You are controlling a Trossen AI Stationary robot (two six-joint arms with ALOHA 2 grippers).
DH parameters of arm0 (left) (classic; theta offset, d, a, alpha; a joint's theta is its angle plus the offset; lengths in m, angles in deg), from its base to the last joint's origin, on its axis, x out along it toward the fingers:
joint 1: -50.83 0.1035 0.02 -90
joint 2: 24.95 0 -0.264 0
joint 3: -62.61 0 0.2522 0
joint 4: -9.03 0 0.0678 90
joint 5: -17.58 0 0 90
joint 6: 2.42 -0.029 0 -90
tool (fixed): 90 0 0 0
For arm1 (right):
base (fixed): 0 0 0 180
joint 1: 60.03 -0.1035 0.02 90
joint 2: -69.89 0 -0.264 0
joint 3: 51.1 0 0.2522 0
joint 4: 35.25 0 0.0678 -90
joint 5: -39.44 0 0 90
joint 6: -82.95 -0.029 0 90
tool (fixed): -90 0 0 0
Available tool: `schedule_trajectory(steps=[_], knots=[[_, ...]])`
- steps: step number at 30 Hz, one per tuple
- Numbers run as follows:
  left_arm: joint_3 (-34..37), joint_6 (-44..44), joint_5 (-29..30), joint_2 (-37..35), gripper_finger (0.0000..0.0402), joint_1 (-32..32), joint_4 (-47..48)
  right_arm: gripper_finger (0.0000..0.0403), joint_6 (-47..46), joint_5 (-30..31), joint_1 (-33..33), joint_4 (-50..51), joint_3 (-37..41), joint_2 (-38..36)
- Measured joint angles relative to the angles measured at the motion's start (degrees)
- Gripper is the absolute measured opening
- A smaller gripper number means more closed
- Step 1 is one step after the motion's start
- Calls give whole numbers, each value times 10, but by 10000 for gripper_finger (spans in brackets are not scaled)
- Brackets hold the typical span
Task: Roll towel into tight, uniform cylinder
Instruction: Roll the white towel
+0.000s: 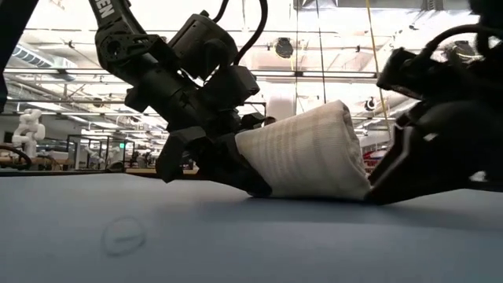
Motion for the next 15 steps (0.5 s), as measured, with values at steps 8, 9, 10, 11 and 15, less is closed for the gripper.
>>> schedule_trajectory(steps=[8,9,10,11,15], knots=[[-1,1,2,-1,189,7,4,301,-73,7,-30,107,1,-83],[-1,1,3,-1,189,7,4,298,-84,16,-31,122,1,-95],[-1,1,3,-1,189,7,3,294,-95,29,-32,135,1,-105],[-1,2,4,-1,189,7,3,288,-106,46,-32,144,0,-111],[-1,6,22,-1,189,10,3,258,-107,73,-29,140,12,-111]])
